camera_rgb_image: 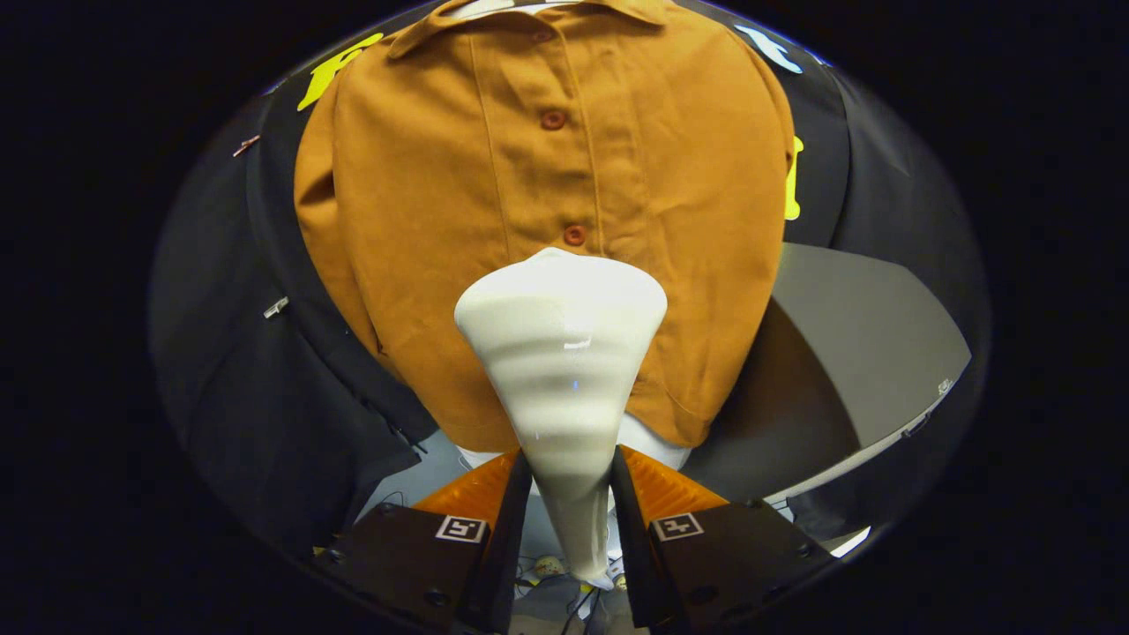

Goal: Iron the clothes twice with a garment steamer, once on the left side and once on the right side.

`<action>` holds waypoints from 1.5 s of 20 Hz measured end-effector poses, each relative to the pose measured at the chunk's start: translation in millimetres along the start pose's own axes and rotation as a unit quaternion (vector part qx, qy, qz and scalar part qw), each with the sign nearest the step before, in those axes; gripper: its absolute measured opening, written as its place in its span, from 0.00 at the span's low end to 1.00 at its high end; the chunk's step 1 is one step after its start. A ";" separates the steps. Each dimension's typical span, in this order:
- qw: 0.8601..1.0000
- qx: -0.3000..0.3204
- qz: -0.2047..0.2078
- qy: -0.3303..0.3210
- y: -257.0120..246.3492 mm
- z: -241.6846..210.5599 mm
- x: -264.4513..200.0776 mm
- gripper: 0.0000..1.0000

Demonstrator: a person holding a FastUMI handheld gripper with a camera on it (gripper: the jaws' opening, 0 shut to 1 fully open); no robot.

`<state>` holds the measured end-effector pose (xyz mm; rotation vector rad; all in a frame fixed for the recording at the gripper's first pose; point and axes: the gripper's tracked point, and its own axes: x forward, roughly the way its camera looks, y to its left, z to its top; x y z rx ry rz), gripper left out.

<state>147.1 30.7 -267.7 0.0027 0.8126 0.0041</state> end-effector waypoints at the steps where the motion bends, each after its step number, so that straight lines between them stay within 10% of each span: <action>1: 1.000 -0.002 0.001 -0.014 -6.4 6.9 -9.6 0.53; 30: 0.918 -0.017 0.012 -0.397 -89.7 121.2 -216.8 0.52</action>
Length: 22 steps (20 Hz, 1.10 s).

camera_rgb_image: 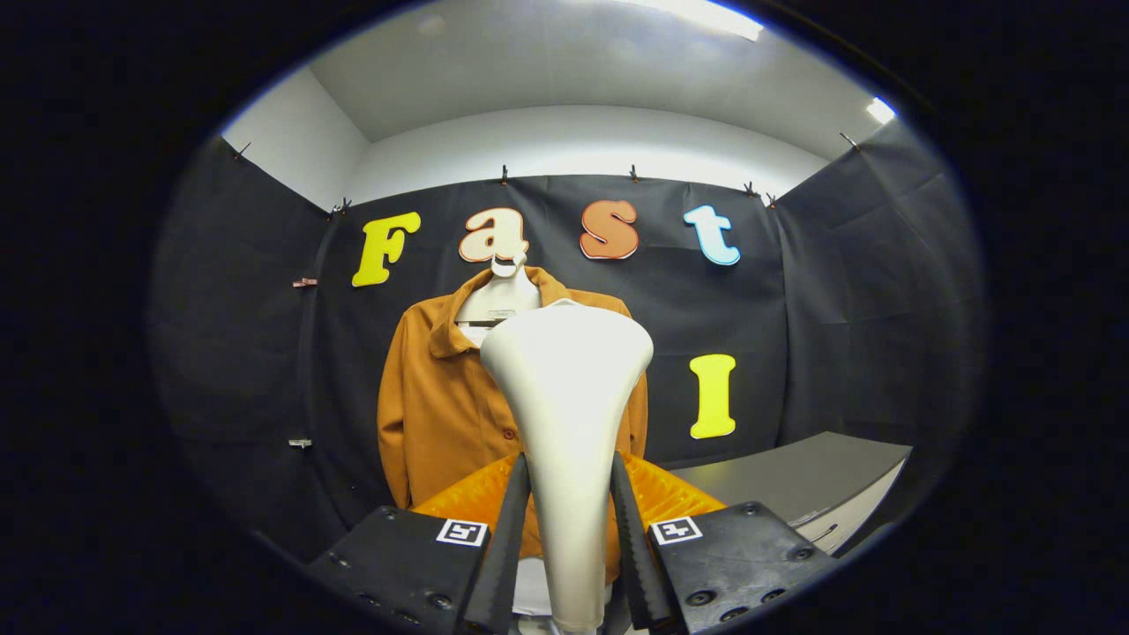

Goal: Iron the clothes twice with a garment steamer, once on the left side and once on the right side.

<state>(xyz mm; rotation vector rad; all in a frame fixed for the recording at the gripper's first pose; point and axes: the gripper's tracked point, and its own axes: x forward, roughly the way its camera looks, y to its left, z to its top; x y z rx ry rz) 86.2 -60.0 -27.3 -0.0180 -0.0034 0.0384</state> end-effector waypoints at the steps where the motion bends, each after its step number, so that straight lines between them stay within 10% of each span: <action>1: 1.000 -0.001 0.000 0.003 -0.9 -1.4 0.4 0.53; 22: 1.000 -0.001 0.003 0.002 -11.5 -0.7 10.8 0.53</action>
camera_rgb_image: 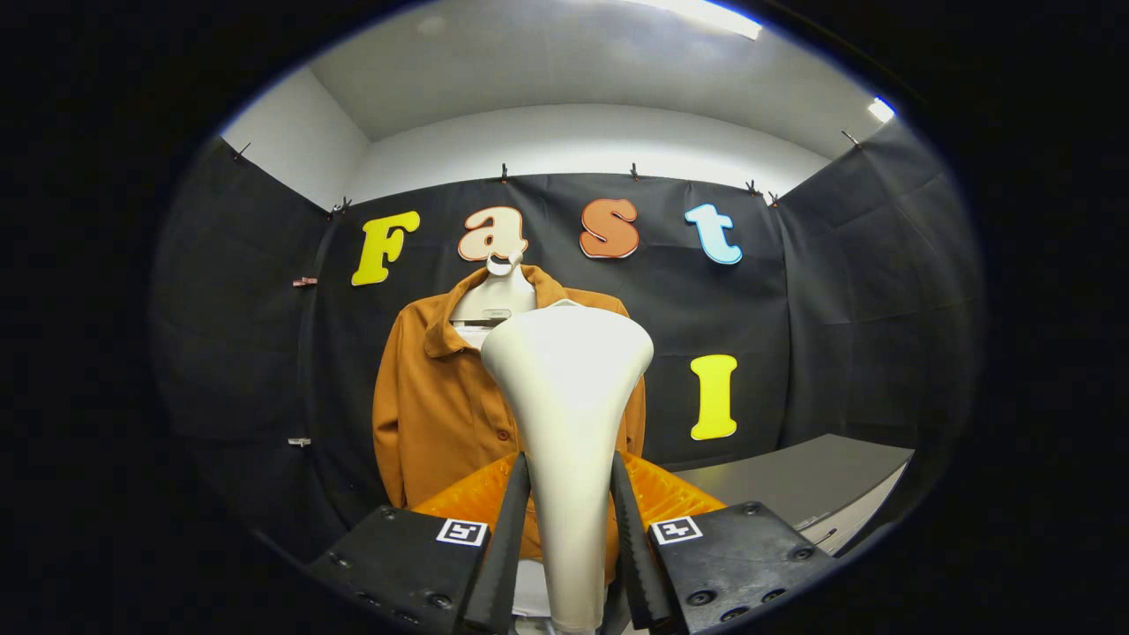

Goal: Iron the clothes twice with a garment steamer, once on the left side and once on the right side.

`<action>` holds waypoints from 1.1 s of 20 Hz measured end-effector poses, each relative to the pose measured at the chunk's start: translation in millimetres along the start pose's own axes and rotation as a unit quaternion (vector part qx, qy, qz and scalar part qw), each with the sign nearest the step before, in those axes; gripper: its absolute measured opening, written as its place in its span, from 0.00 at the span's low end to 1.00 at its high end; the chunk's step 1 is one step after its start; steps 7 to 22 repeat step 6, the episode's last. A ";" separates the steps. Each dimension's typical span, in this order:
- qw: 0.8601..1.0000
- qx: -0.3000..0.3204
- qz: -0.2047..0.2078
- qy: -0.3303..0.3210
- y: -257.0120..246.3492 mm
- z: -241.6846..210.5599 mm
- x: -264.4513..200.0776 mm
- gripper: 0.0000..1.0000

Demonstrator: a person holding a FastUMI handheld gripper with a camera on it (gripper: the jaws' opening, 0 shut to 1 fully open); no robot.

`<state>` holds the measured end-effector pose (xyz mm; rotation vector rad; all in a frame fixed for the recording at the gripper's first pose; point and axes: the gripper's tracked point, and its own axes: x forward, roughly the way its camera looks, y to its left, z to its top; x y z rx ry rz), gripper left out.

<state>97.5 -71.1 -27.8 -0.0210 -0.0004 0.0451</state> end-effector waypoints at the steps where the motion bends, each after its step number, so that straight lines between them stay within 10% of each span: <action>1: 1.000 0.001 0.000 0.000 0.0 -0.4 0.7 0.53; 22: 1.000 0.001 0.002 -0.002 1.3 0.5 2.6 0.53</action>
